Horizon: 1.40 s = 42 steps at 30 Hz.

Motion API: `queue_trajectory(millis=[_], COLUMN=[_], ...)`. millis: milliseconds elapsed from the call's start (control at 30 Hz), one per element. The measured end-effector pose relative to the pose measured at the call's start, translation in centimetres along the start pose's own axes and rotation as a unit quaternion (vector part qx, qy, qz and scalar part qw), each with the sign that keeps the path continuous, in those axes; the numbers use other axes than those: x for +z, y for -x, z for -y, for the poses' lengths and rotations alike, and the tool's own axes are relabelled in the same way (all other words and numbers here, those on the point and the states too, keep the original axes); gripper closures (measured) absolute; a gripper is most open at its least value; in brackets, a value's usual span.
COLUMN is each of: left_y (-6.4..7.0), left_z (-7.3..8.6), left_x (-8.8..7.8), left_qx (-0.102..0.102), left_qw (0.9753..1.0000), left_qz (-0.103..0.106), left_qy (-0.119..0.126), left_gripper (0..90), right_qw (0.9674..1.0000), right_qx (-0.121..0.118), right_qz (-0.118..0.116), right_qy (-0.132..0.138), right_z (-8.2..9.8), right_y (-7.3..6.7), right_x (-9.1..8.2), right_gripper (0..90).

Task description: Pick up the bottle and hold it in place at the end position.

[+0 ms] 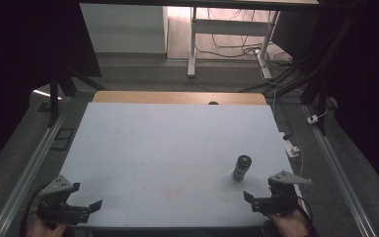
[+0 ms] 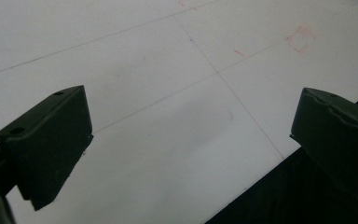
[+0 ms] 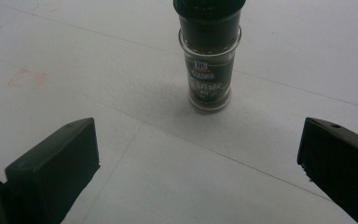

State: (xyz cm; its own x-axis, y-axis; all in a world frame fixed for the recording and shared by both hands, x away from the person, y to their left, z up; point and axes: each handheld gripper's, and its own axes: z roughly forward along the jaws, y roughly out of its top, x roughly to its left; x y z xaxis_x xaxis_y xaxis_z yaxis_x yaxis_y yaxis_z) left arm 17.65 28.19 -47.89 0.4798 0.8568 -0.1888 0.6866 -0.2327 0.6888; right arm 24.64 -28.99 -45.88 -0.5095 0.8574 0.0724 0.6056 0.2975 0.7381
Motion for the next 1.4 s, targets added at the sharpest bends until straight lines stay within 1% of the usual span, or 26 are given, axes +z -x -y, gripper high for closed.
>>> queue_trajectory(millis=[367, 567, 733, 867, 933, 967, 1167, 1233, 1333, 1400], left_y=[0.0, 0.0, -0.1, -0.1, -0.1, -0.1, -0.1, -0.1, -0.1, -0.1], left_z=[-0.1, -0.1, -0.1, -0.1, -0.1, -0.1, -0.1, -0.1, -0.1, -0.1], left_x=[0.1, 0.1, 0.1, 0.1, 0.1, 0.1, 0.1, 0.1, 0.1, 0.1], left_qx=[0.002, 0.001, -0.001, -0.001, -0.001, -0.002, -0.002, -0.003, -0.002, -0.003], left_qw=[1.0, 1.0, 1.0, 1.0, 1.0, 1.0, 1.0, 1.0, 1.0, 1.0], left_qz=[0.001, 0.002, 0.003, 0.003, 0.003, 0.003, 0.003, 0.003, 0.003, 0.003], left_qy=[-0.002, -0.002, -0.002, -0.002, -0.002, -0.002, -0.002, -0.002, -0.003, -0.003], left_gripper=[0.0, 0.0, 0.0, 0.0, 0.0, 0.0, 0.0, 0.0, 0.0, 0.0], right_qw=[0.9999, 0.9997, 0.9994, 0.9993, 0.9993, 0.9991, 0.9991, 0.9988, 0.9988, 0.9988], right_qx=[-0.008, -0.007, -0.016, -0.022, -0.024, -0.03, -0.032, -0.027, -0.027, -0.028], right_qz=[-0.006, -0.018, -0.028, -0.029, -0.028, -0.029, -0.028, -0.039, -0.038, -0.038], right_qy=[-0.01, -0.013, -0.01, -0.001, -0.001, -0.003, -0.008, -0.012, -0.013, -0.016], right_z=[-0.1, -0.3, -0.6, -0.8, -0.9, -1.0, -1.3, -1.4, -1.5, -1.7], right_y=[-0.2, 0.1, 0.3, 0.5, 0.6, 0.6, 0.9, 1.1, 1.3, 1.5], right_x=[0.2, 0.4, 0.9, 1.2, 1.3, 1.5, 2.1, 2.5, 2.8, 3.3], right_gripper=[0.0, 0.0, 0.0, 0.0, 0.0, 0.0, 0.0, 0.0, 0.0, 0.0])
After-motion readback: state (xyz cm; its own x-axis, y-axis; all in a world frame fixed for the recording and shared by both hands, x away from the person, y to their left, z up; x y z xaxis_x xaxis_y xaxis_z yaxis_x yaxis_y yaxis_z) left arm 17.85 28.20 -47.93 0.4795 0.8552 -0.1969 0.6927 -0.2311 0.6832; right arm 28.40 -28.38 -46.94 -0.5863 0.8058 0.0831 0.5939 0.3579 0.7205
